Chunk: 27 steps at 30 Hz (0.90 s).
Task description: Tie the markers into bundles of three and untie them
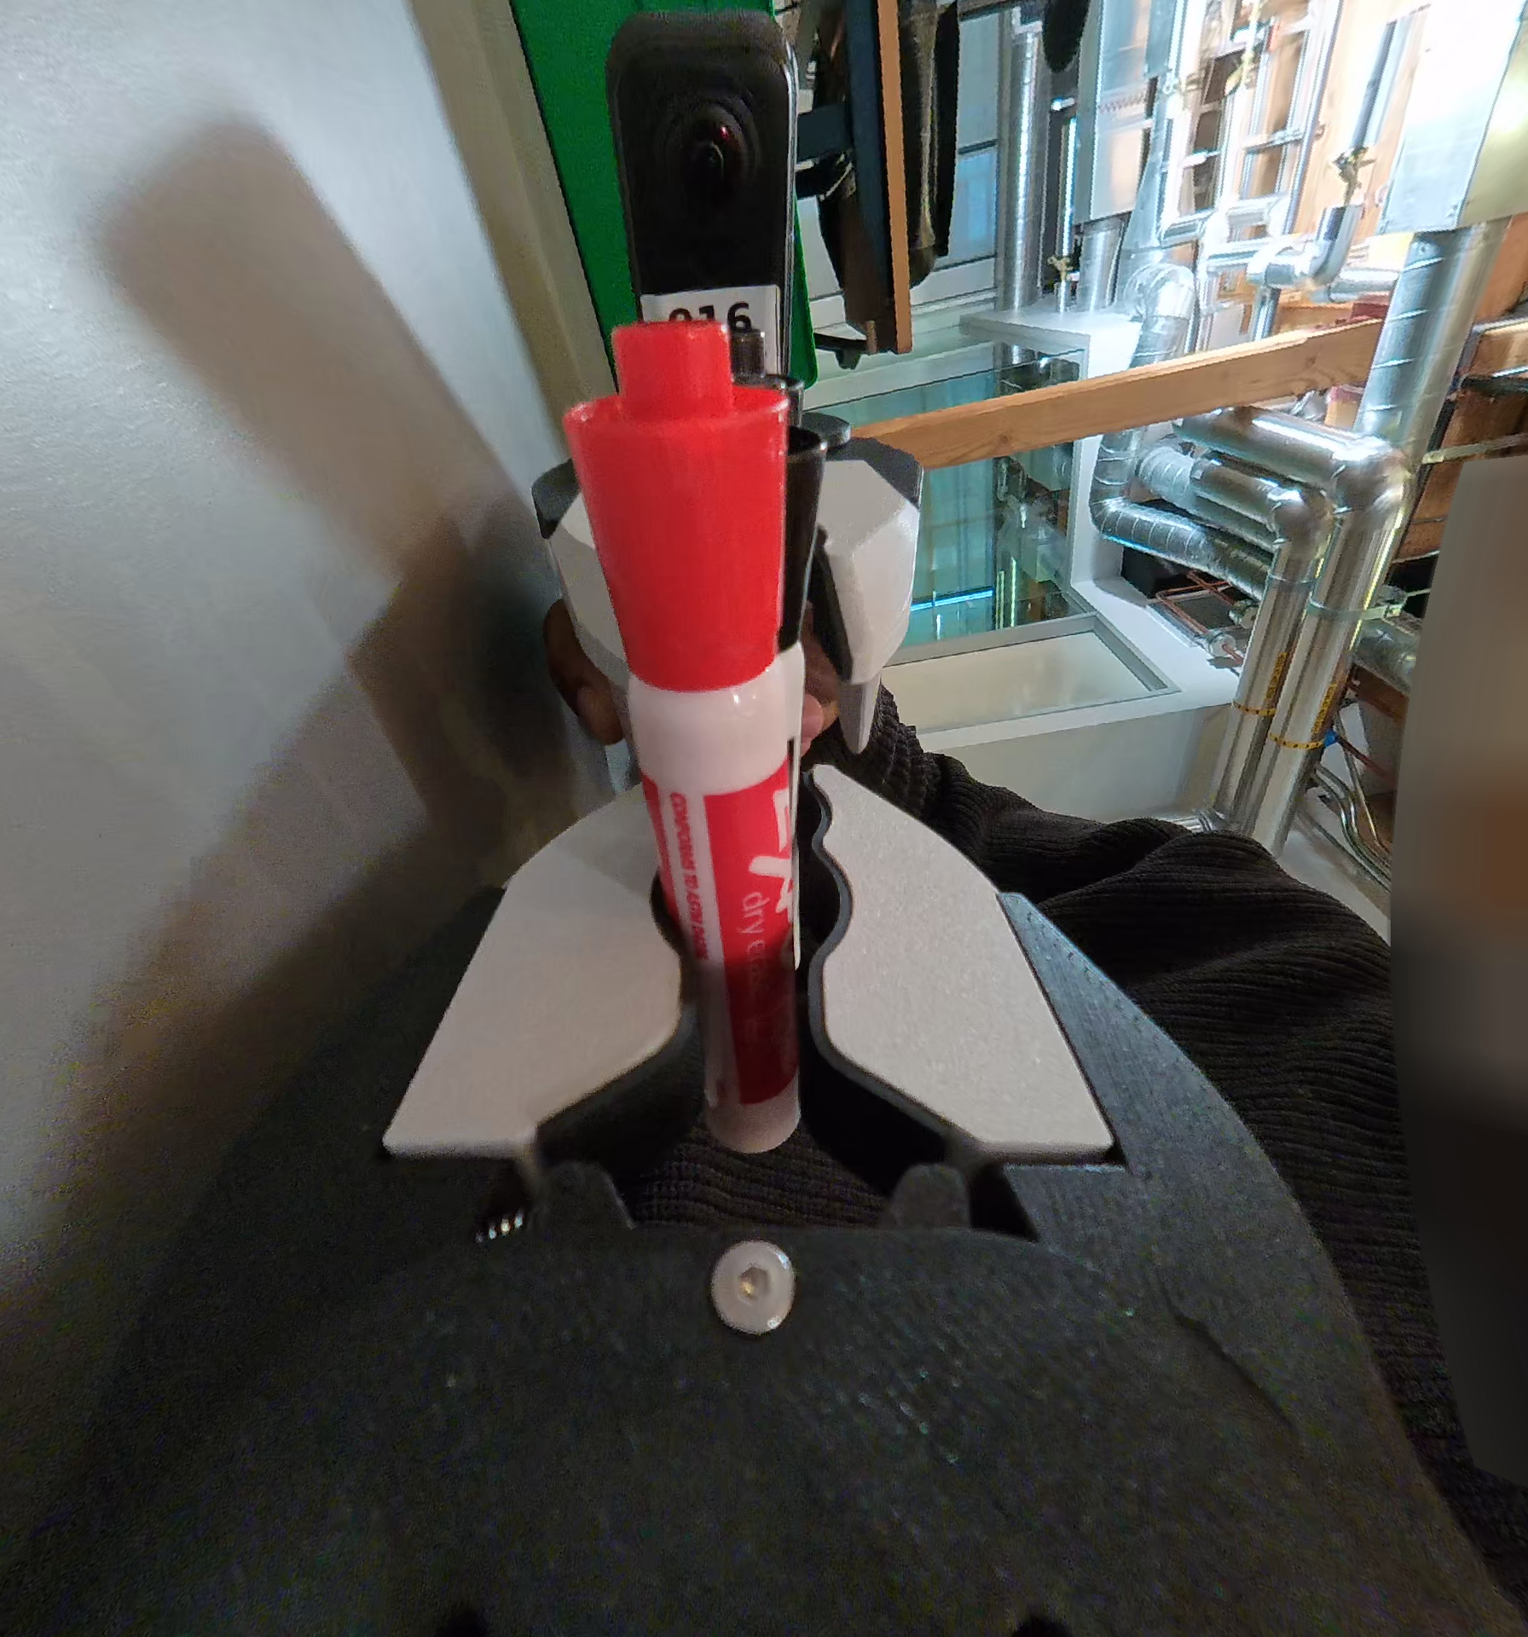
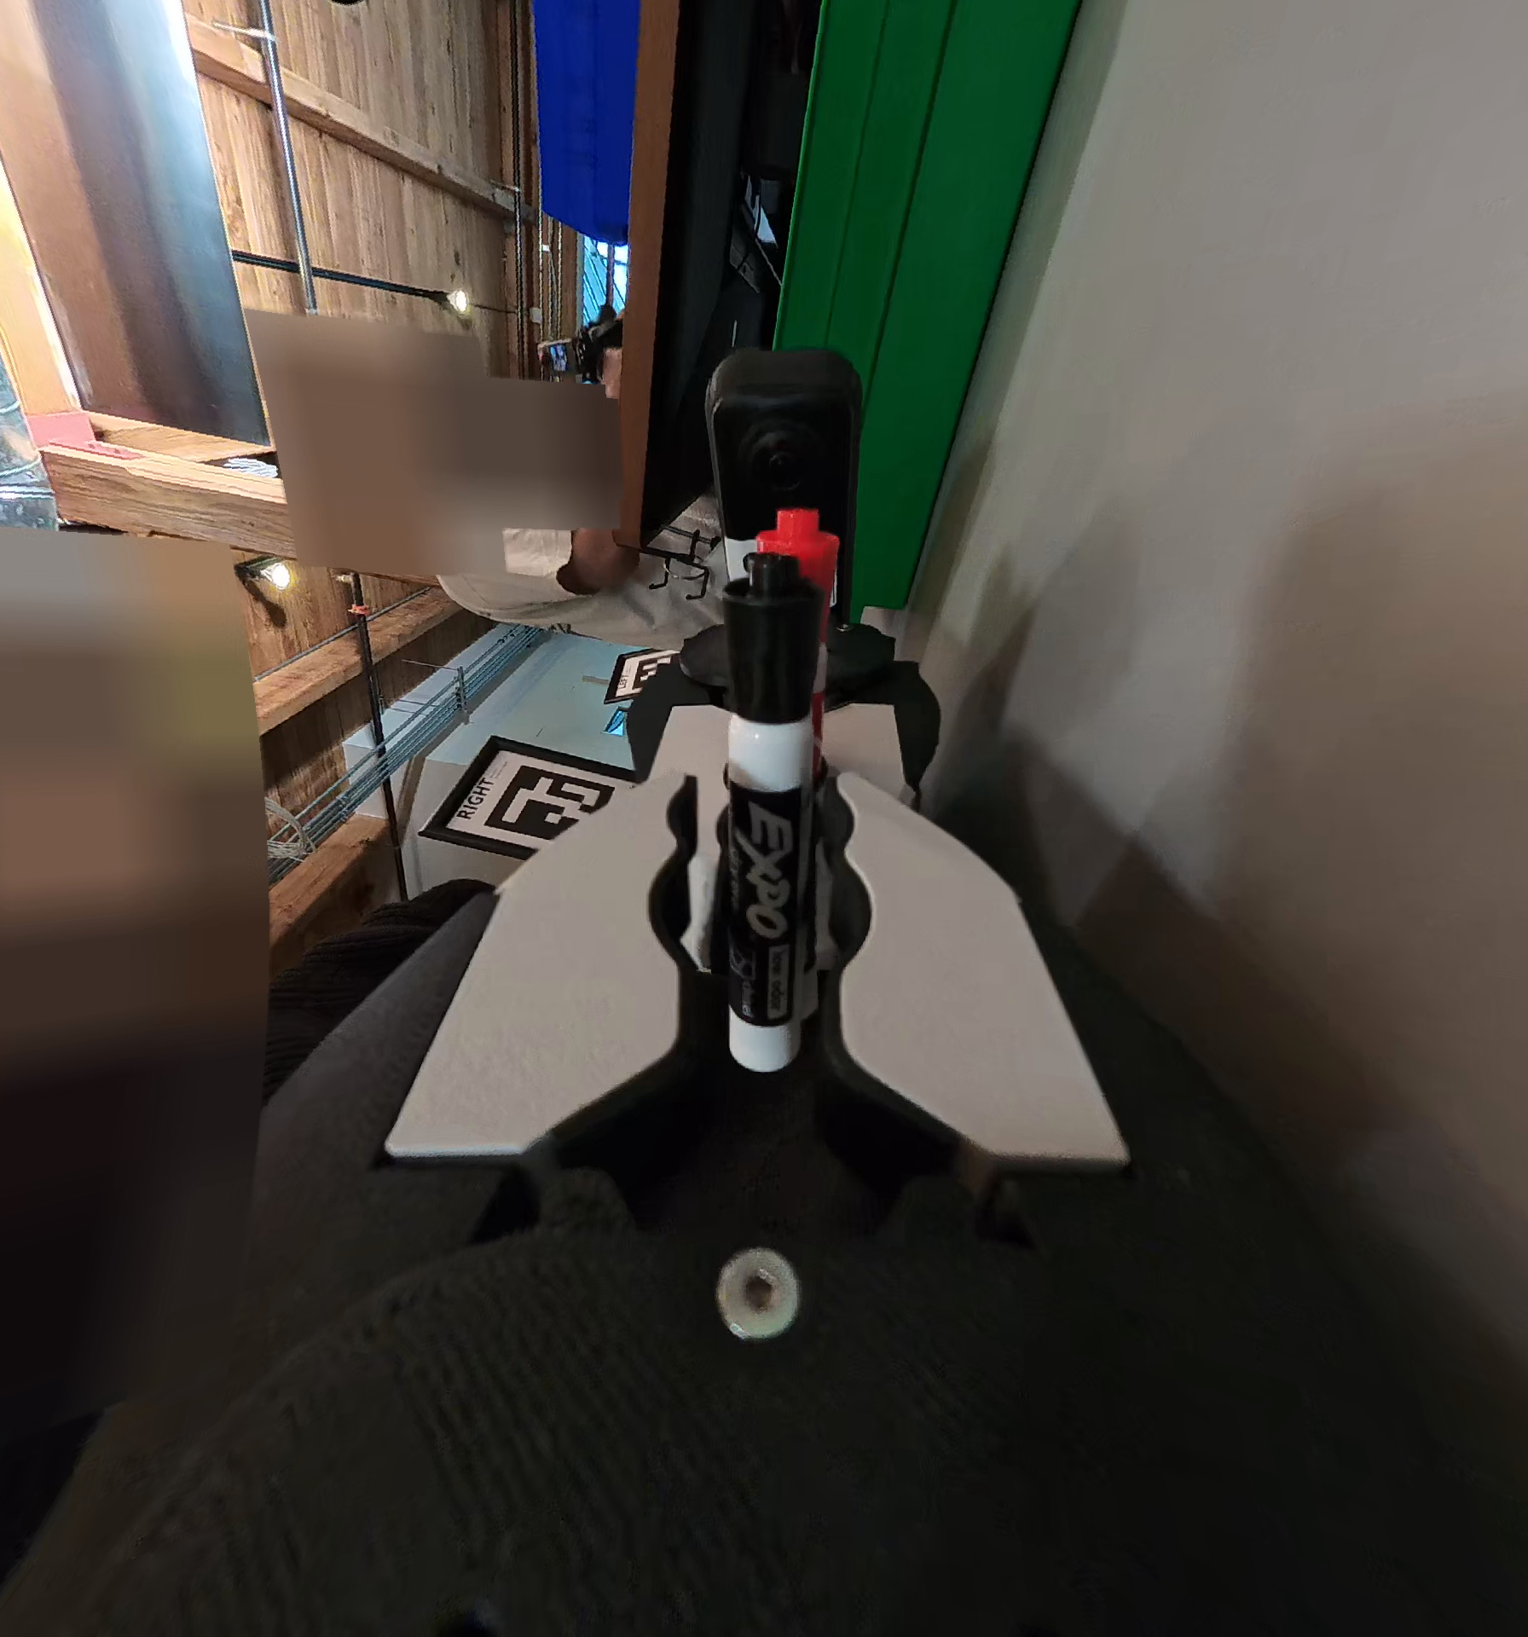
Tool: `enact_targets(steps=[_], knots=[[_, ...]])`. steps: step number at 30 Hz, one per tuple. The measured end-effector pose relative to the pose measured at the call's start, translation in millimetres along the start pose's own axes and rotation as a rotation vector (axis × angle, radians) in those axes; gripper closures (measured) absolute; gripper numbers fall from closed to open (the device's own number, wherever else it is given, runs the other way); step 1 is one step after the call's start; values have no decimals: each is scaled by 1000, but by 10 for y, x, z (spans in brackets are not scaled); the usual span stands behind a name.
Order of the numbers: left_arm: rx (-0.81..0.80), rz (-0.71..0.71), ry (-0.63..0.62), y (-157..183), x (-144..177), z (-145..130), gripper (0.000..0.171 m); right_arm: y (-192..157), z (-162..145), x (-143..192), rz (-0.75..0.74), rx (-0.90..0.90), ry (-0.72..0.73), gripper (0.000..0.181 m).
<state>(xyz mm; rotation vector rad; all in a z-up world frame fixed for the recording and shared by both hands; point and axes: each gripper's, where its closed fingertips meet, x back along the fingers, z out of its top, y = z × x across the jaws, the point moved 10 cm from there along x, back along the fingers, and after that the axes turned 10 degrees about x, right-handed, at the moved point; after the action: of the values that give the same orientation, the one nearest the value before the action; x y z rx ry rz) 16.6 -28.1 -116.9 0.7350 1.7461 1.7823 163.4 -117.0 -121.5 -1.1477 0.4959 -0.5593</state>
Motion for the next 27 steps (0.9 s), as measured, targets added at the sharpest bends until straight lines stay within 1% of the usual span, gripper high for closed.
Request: enact_targets(steps=[6, 22, 27], knots=[[-8, 3, -9, 6, -12, -7, 152, 4, 30, 30, -12, 2, 24, 144], [-38, 29, -14, 15, -23, -19, 152, -6, 83, 92, -24, 21, 80, 143], [-42, 34, -2, 16, -23, -7, 152, -33, 132, 153, -83, 79, 96, 141]])
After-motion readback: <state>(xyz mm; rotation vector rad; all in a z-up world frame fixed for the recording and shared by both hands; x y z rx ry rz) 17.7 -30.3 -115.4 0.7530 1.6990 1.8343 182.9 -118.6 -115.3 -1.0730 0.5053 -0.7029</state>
